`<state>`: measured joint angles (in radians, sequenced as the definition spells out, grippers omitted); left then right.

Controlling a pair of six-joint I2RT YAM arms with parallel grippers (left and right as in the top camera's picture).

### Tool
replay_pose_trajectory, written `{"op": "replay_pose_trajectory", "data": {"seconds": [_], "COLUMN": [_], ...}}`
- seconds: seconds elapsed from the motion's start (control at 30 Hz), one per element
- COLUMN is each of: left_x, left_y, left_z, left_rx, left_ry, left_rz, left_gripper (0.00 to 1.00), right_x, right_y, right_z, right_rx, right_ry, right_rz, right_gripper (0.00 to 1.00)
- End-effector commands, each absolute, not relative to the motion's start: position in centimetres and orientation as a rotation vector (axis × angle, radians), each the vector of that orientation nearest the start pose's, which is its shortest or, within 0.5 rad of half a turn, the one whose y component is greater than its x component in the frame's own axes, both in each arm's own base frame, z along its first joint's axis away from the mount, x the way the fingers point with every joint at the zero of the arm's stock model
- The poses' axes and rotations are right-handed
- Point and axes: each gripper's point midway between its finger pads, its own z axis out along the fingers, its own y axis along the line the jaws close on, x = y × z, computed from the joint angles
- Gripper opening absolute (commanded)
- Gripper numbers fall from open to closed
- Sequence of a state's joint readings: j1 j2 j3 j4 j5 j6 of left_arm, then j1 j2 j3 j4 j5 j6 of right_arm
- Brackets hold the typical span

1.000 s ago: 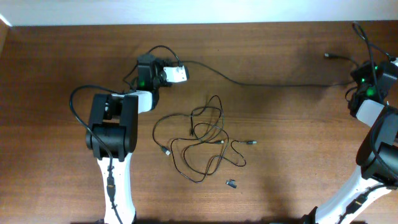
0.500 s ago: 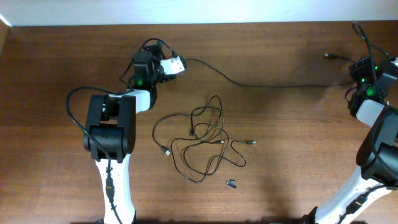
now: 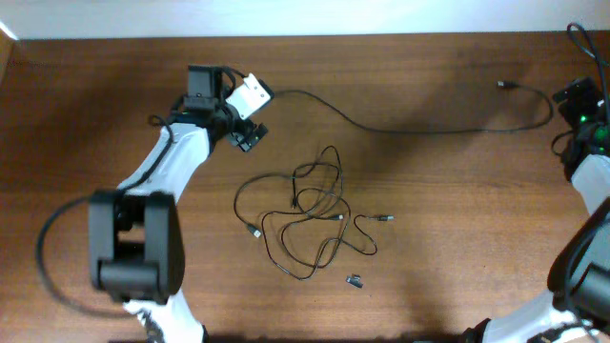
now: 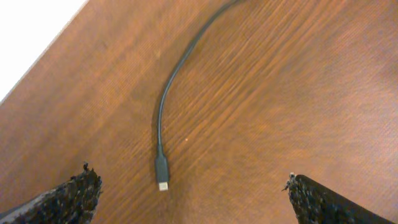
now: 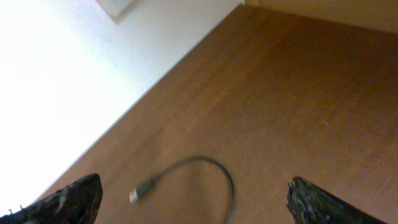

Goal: Untangle cables

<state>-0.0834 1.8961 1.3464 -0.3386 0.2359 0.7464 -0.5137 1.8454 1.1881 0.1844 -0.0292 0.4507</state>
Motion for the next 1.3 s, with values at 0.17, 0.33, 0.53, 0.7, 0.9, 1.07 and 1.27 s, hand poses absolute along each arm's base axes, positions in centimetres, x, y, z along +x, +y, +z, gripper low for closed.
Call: {"op": "replay_pose_trajectory", "data": {"seconds": [0.17, 0.33, 0.53, 0.7, 0.9, 1.07, 1.27], "left_x": [42.1, 40.2, 40.1, 40.1, 40.1, 40.1, 40.1], "left_y": [-10.2, -10.2, -10.2, -10.2, -10.2, -10.2, -10.2], "left_z": [24.0, 24.4, 24.2, 24.2, 24.2, 24.2, 24.2], "left_rx": [1.046, 1.056, 1.057, 1.057, 1.057, 1.057, 1.058], "left_ry": [1.999, 2.029, 2.036, 2.036, 2.036, 2.036, 2.035], "left_rz": [-0.148, -0.178, -0.182, -0.182, -0.182, -0.182, -0.181], "left_gripper": [0.99, 0.99, 0.99, 0.99, 0.99, 0.99, 0.99], "right_x": [43.9, 41.8, 40.5, 39.2, 39.0, 40.0, 40.6], "right_y": [-17.6, -11.1, -9.2, -4.8, -1.2, 0.7, 3.2], "right_z": [26.1, 26.9, 25.4, 27.5, 25.9, 24.4, 23.3], "right_rx": [0.629, 0.489, 0.514, 0.337, 0.22, 0.203, 0.16], "right_ry": [1.874, 1.968, 2.044, 2.01, 2.102, 2.178, 2.237], "right_rz": [0.275, 0.615, 0.744, 1.052, 1.033, 0.911, 0.809], "right_gripper": [0.99, 0.99, 0.99, 0.99, 0.99, 0.99, 0.99]}}
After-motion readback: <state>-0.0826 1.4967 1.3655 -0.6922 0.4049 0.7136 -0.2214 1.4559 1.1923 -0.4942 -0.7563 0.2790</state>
